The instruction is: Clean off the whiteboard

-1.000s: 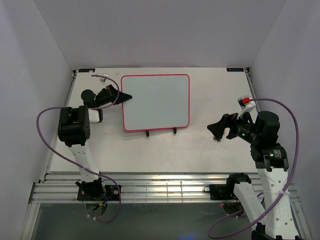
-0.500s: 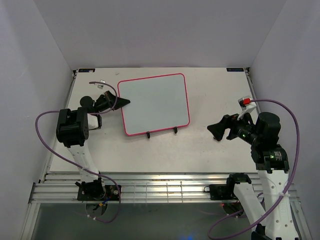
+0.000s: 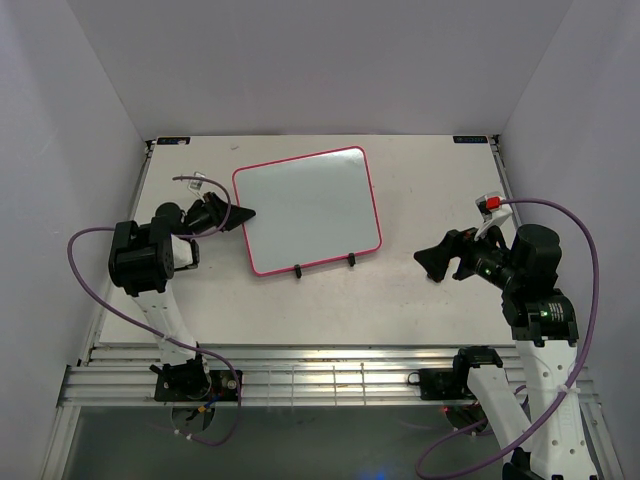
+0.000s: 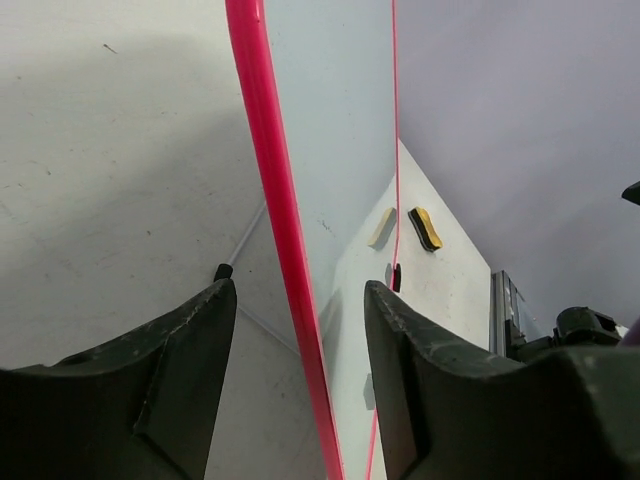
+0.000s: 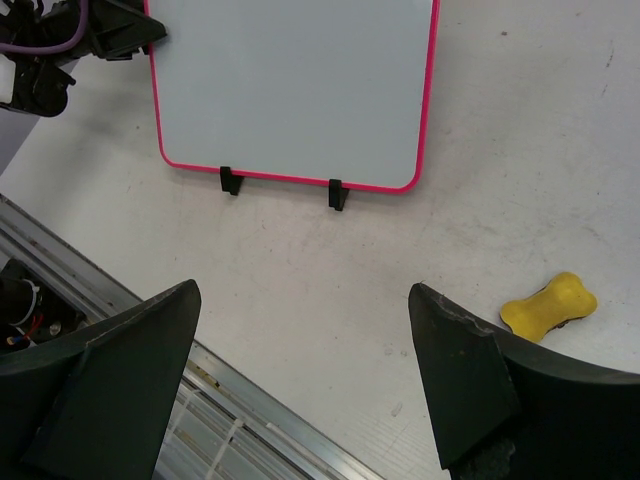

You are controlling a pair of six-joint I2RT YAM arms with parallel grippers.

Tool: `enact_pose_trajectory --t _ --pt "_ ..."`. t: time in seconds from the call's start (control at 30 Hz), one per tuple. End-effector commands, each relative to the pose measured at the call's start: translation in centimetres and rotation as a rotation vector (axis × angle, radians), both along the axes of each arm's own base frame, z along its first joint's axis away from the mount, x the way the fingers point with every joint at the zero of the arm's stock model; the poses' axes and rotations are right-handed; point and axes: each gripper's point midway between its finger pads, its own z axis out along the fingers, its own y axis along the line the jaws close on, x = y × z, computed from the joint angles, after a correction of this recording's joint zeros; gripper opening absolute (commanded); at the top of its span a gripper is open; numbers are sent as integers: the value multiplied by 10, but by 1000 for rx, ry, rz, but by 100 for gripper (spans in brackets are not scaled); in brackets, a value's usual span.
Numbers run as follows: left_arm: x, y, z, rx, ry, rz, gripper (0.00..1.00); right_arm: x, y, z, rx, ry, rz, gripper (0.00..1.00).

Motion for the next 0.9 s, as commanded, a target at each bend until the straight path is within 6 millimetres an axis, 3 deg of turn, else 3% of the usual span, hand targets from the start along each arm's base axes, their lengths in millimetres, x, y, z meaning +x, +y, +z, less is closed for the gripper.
enact_pose_trajectory --t 0.0,0.03,0.1,0.3,0.5,0.73,0.8,0.83,0.87 --pt "-2 1 52 74 -403 27 65 1 2 17 1 -76 17 90" --pt "-2 1 53 73 -404 30 66 1 2 17 0 -74 17 90" --pt "-3 2 60 73 -420 38 98 1 2 17 1 -74 19 90" --pt "-2 16 55 59 -376 97 98 2 1 16 -1 -68 13 90" --pt "-4 55 42 32 -285 247 98 4 -9 15 -31 -70 -53 90" --pt "-9 118 72 -32 -263 531 98 10 -28 4 -87 -19 -170 90" --pt "-7 136 91 -39 -273 635 98 11 -32 4 -95 -16 -190 90" --pt "1 143 81 -38 -168 672 98 13 -35 2 -105 -8 -211 90" --pt "5 143 84 -26 -144 691 98 14 -37 1 -110 -6 -221 90"
